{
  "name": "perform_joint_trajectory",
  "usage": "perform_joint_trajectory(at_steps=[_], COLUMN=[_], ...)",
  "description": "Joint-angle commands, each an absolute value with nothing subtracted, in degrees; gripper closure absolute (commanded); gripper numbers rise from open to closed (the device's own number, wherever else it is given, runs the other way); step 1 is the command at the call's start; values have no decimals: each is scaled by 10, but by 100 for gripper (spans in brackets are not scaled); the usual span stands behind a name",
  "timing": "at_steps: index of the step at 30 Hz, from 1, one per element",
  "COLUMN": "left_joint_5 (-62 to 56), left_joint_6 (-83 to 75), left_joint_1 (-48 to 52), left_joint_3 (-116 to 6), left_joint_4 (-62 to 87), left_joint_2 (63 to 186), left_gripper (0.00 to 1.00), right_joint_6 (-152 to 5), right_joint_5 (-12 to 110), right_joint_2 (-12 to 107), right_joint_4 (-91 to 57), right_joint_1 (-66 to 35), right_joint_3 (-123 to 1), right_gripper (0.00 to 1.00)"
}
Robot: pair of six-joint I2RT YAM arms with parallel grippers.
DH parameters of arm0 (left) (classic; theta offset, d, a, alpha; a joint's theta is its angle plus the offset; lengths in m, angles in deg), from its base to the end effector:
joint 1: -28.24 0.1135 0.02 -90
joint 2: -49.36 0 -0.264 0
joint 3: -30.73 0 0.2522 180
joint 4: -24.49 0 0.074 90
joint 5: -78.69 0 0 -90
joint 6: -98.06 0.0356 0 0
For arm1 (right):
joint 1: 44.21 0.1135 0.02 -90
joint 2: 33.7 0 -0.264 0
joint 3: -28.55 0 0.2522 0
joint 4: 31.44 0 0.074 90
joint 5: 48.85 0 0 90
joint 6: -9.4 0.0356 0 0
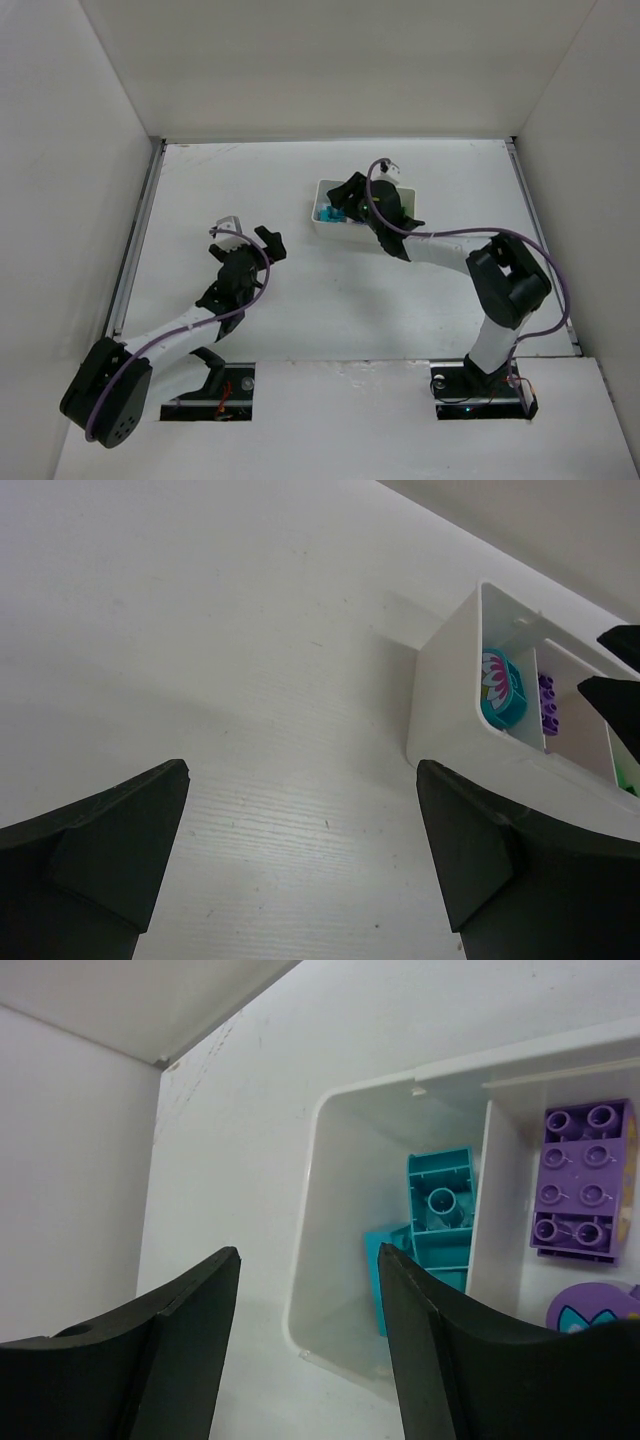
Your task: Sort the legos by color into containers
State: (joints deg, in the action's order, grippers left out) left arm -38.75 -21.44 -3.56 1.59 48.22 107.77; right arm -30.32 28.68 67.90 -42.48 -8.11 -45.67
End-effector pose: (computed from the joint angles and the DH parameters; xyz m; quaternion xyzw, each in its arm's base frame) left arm 0.1844 -0.0950 0.2049 -0.1449 0.7224 -0.1818 0.6512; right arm 0.3289 0.2303 0.2255 0.1628 0.7816 0.3445 0.4940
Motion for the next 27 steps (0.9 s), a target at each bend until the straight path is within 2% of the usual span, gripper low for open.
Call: perform_joint_trajectory(at_steps=[1, 5, 7, 8, 9, 11, 13, 15, 17, 20, 22, 24, 27], left_joint_5=[-393, -411, -423, -429, -434, -445, -462, -476, -481, -482, -479, -475, -472], left_joint_6=[-223, -225, -220, -218, -213, -203, -205, -209, -216, -222, -228, -227, -223], left_joint_1=[-26, -23, -25, -27, -29, -31, -35, -36, -38, -38, -40, -41, -42], left_joint_3=[3, -8, -18, -27, -41, -68, -86, -89, -88, -86, -90, -96, -103], left_joint_4=[504, 478, 465, 455, 441, 409, 376, 366, 366, 369, 365, 366, 372], left_joint_2=[1077, 1088, 1101, 1110, 1124, 1149, 1160, 1162, 1159, 1160, 1171, 1184, 1198], left_gripper=[0, 0, 0, 0, 0, 0, 0, 0, 0, 0, 0, 0, 0], right_joint_6=[-319, -342, -362, -371, -380, -389, -391, -384, -377, -339, -313, -297, -293], right_joint_5=[267, 245, 236, 227, 211, 184, 153, 114, 69, -4, -20, -23, -11], right_joint_2=[620, 524, 468, 438, 394, 322, 244, 168, 95, -14, -62, -90, -105], right_joint_4=[-440, -444, -440, -437, -431, -405, -357, -314, -273, -201, -150, -122, -111], right_joint_1=[-79, -77, -76, -76, -76, -76, -78, -79, -79, -82, -95, -120, -164], right_joint_3=[-441, -370, -330, -307, -274, -228, -187, -146, -109, -60, -46, -34, -16], right_gripper=[36, 38, 45, 51, 65, 83, 91, 91, 83, 53, 40, 30, 22])
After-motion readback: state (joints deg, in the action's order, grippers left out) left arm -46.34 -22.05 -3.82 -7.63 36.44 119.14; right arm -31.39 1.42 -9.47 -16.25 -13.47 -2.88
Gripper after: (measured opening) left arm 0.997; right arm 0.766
